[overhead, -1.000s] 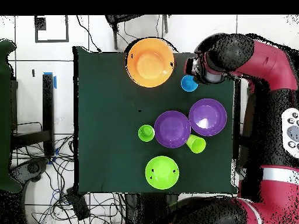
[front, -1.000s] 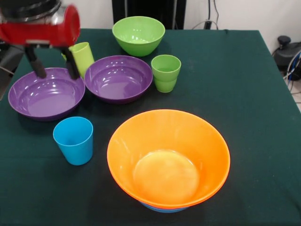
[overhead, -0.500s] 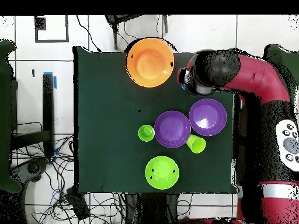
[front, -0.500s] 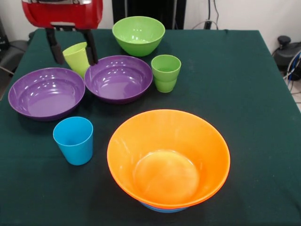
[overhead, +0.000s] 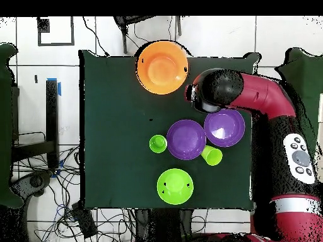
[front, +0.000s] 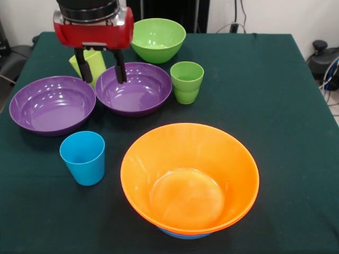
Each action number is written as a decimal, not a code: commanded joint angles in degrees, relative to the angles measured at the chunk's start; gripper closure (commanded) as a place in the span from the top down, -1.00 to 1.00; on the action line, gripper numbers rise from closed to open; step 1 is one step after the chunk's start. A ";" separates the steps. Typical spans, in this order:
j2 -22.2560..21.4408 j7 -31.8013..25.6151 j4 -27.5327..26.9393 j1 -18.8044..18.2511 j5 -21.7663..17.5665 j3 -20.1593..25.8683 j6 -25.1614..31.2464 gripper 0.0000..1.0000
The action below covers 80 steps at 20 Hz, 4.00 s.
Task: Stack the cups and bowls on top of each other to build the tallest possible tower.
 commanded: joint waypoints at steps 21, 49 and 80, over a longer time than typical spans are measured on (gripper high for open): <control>24.79 -4.40 -26.32 3.04 2.34 4.44 15.43 1.00; 11.73 -1.68 -5.98 -0.64 1.53 -0.92 12.22 1.00; 8.99 -3.94 8.02 -4.34 -5.92 -3.08 -9.74 1.00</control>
